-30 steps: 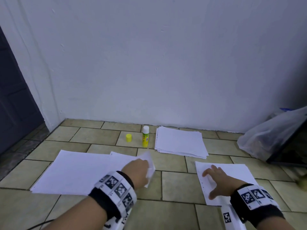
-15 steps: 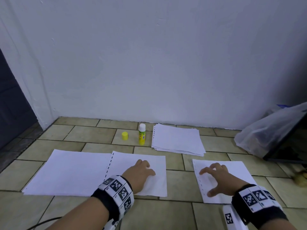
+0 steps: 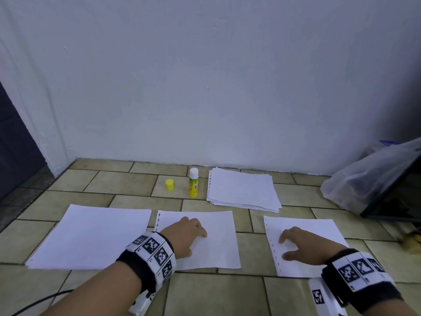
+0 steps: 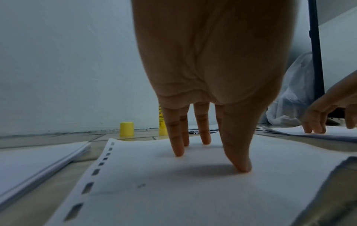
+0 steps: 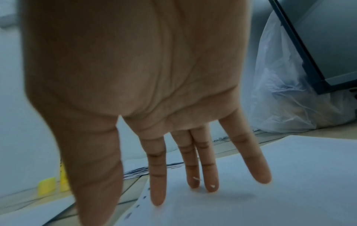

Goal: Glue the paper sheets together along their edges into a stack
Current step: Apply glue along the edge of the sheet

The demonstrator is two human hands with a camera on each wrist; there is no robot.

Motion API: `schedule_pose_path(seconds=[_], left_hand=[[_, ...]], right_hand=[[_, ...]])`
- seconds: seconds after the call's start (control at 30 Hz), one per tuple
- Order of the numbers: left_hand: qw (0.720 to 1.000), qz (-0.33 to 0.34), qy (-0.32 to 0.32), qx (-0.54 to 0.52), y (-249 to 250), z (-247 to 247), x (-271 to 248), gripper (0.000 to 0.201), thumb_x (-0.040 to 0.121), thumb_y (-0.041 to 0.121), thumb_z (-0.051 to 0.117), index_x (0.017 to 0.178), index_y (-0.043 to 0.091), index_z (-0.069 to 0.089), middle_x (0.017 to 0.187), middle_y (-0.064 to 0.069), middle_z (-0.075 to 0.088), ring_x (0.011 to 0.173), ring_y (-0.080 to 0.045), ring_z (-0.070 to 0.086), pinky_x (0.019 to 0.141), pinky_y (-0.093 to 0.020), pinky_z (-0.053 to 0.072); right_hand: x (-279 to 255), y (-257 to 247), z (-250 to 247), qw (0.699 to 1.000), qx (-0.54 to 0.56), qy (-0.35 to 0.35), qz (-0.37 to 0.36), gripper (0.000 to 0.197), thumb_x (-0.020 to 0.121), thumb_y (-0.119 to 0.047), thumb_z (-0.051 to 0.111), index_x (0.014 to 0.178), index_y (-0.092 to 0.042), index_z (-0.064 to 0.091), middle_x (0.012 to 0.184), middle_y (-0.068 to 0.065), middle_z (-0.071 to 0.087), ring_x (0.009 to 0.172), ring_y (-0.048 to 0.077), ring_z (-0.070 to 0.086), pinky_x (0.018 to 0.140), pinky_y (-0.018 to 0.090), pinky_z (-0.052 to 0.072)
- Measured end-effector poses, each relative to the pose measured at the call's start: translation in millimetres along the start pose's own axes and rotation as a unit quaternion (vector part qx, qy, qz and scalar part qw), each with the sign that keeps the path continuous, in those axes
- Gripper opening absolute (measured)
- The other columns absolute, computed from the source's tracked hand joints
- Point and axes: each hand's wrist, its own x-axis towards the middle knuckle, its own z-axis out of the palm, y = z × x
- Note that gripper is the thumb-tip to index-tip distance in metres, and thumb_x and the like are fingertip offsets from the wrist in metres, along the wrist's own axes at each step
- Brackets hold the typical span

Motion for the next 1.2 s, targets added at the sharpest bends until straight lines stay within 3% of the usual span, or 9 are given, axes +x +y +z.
schedule_pose_path(seconds=[0.17, 0.27, 0.4, 0.47, 0.6, 0.77, 0.87, 1.03, 1.2], left_hand=[[1.0, 0.008, 0.003, -0.011, -1, 3, 1, 0.062, 0.092, 0.014, 0.06, 0.147, 0.024, 0.033, 0.148, 0.002, 0.029, 0.135, -0.017, 0.027, 0.108, -0.032, 0.033], [1.0, 0.012, -0.015, -0.024, -3, 3, 0, 0.067, 0.09, 0.02, 0.065, 0.149, 0.024, 0.031, 0.149, 0.002, 0.026, 0.136, -0.017, 0.024, 0.111, -0.032, 0.03], [1.0, 0.014, -0.018, -0.019, -6, 5, -1, 0.068, 0.091, 0.02, 0.064, 0.149, 0.027, 0.029, 0.16, 0.004, 0.006, 0.146, -0.02, 0.008, 0.115, -0.035, 0.026], [0.999, 0.011, -0.033, -0.013, -7, 8, -2, 0.07, 0.093, 0.021, 0.061, 0.151, 0.027, 0.023, 0.162, 0.005, -0.003, 0.149, -0.023, -0.004, 0.118, -0.039, 0.02], [0.998, 0.006, -0.061, -0.003, -6, 8, 0, 0.071, 0.094, 0.019, 0.058, 0.153, 0.024, 0.018, 0.162, 0.004, -0.003, 0.149, -0.027, -0.006, 0.116, -0.05, 0.023], [0.998, 0.002, -0.058, -0.019, -10, 9, 3, 0.071, 0.092, 0.02, 0.061, 0.152, 0.023, 0.022, 0.162, 0.007, 0.0, 0.149, -0.023, -0.005, 0.114, -0.049, 0.026], [0.999, -0.001, -0.04, -0.015, -14, 14, 6, 0.078, 0.09, 0.025, 0.065, 0.153, 0.024, 0.019, 0.161, 0.007, 0.004, 0.149, -0.022, -0.001, 0.114, -0.047, 0.028], [0.999, 0.003, -0.036, -0.011, -15, 11, 3, 0.073, 0.089, 0.026, 0.065, 0.15, 0.031, 0.025, 0.161, 0.009, 0.006, 0.148, -0.019, 0.003, 0.112, -0.046, 0.031], [0.999, 0.001, -0.041, 0.01, -11, 7, 1, 0.072, 0.09, 0.029, 0.064, 0.15, 0.031, 0.024, 0.16, 0.008, 0.006, 0.147, -0.019, 0.004, 0.112, -0.043, 0.031]], right_hand=[[5, -9, -5, 0.999, -0.033, 0.013, 0.008, 0.026, 0.093, -0.047, 0.05, 0.114, -0.032, 0.058, 0.124, -0.003, 0.047, 0.103, 0.009, 0.047, 0.093, 0.021, 0.038], [13, -28, -16, 0.992, -0.011, 0.122, -0.007, 0.012, 0.093, -0.038, 0.052, 0.09, -0.03, 0.061, 0.106, -0.006, 0.056, 0.095, 0.009, 0.054, 0.083, 0.02, 0.042], [48, -68, -28, 0.957, 0.155, 0.236, -0.065, 0.01, 0.088, -0.024, 0.059, 0.079, -0.026, 0.062, 0.088, -0.007, 0.067, 0.08, 0.01, 0.059, 0.076, 0.025, 0.049], [73, -89, -34, 0.944, 0.206, 0.241, -0.091, 0.004, 0.087, -0.024, 0.063, 0.087, -0.022, 0.067, 0.086, -0.006, 0.067, 0.079, 0.01, 0.058, 0.075, 0.025, 0.048], [116, -134, -44, 0.934, 0.275, 0.207, -0.098, 0.032, 0.086, -0.024, 0.066, 0.115, -0.015, 0.059, 0.105, 0.0, 0.063, 0.077, 0.01, 0.057, 0.07, 0.02, 0.043], [150, -175, -49, 0.934, 0.285, 0.194, -0.096, 0.059, 0.084, -0.024, 0.069, 0.135, -0.014, 0.043, 0.127, 0.009, 0.053, 0.115, 0.023, 0.053, 0.088, 0.024, 0.037], [159, -181, -48, 0.929, 0.305, 0.197, -0.07, 0.045, 0.087, -0.022, 0.065, 0.129, -0.013, 0.051, 0.127, 0.007, 0.055, 0.116, 0.022, 0.052, 0.087, 0.023, 0.037], [147, -161, -52, 0.92, 0.333, 0.193, -0.074, 0.026, 0.086, -0.017, 0.063, 0.11, -0.009, 0.059, 0.105, 0.008, 0.063, 0.088, 0.018, 0.057, 0.07, 0.023, 0.041], [114, -119, -68, 0.885, 0.427, 0.17, -0.079, 0.014, 0.078, -0.019, 0.074, 0.082, -0.021, 0.06, 0.084, 0.003, 0.069, 0.069, 0.016, 0.063, 0.063, 0.024, 0.048]])
